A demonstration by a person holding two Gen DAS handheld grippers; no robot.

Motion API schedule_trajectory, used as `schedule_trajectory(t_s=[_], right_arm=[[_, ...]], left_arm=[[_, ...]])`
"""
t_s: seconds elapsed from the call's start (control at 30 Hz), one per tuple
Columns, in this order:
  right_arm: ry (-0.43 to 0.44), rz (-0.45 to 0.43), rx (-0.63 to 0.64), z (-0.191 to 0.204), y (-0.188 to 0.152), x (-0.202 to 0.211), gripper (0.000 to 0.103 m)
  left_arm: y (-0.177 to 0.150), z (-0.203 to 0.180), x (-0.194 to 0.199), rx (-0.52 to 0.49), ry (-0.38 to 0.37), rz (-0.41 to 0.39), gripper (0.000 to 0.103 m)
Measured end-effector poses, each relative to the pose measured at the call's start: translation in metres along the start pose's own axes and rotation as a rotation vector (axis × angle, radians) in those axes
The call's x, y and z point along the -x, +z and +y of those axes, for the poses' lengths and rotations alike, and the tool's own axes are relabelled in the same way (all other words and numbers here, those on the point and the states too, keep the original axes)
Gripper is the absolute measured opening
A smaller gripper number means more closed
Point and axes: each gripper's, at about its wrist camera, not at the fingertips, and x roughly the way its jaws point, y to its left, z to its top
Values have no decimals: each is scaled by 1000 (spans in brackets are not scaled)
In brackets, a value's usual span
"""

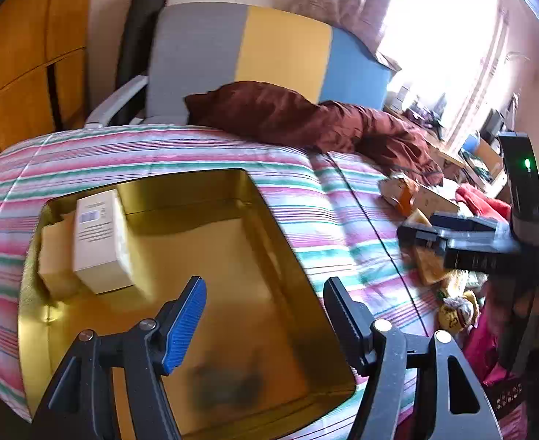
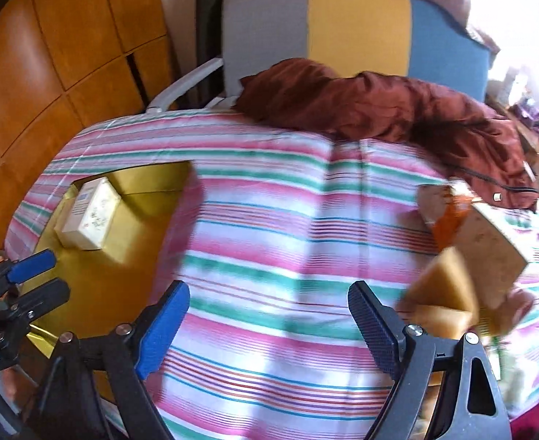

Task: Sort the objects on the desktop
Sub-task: 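Move both open tools back toward the pile of items, then grasp a white text-printed box with the right tool while the left tool grasps a yellow sponge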

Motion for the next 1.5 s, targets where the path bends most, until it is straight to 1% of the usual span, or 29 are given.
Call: schedule_trajectory(t_s=[0.2, 0.27, 0.47, 0.57, 0.67, 0.77, 0.87, 0.93, 1.0, 1.13, 1.17, 1.2, 1.23, 1.27, 1.33, 1.43, 1.5], right_arm=[[-102, -19, -40, -62, 8, 20, 89], [-135, -25, -71, -87, 11, 26, 89], [-241, -48, -136, -156, 23, 39, 92], [-259, -29, -145, -186, 29, 35, 95], [-260, 15, -146, -209, 37, 23, 96], [-241, 68, -127, -220, 44, 6, 97], [-243, 114, -86, -222, 50, -11, 97], [-229, 130, -73, -222, 53, -19, 97], [-248, 157, -56, -222, 56, -28, 97], [-239, 203, -36, -224, 56, -42, 96], [-228, 217, -38, -226, 55, -45, 95], [-221, 229, -41, -227, 53, -48, 90], [-214, 241, -41, -227, 51, -50, 78], [-215, 251, -37, -227, 48, -52, 73], [-226, 239, -25, -226, 44, -50, 65], [-206, 198, -23, -220, 40, -39, 56], [-205, 172, -35, -217, 38, -33, 53]], left_arm=[[3, -27, -9, -52, -28, 26, 67], [4, -33, -12, -64, -38, 35, 67], [5, -58, -26, -106, -66, 69, 67], [3, -71, -33, -126, -86, 89, 67], [1, -80, -40, -142, -103, 109, 67], [-1, -89, -46, -157, -122, 131, 67], [-2, -96, -52, -174, -127, 148, 67], [-2, -101, -56, -181, -133, 158, 67], [-3, -104, -58, -186, -140, 165, 67], [-2, -109, -63, -190, -159, 180, 67], [-2, -112, -64, -194, -163, 182, 67], [-3, -113, -65, -198, -166, 184, 67], [-2, -115, -67, -201, -170, 189, 67], [-2, -116, -69, -200, -173, 192, 67], [-2, -119, -73, -193, -184, 201, 67], [0, -122, -79, -180, -197, 213, 67], [2, -126, -83, -173, -204, 218, 67]])
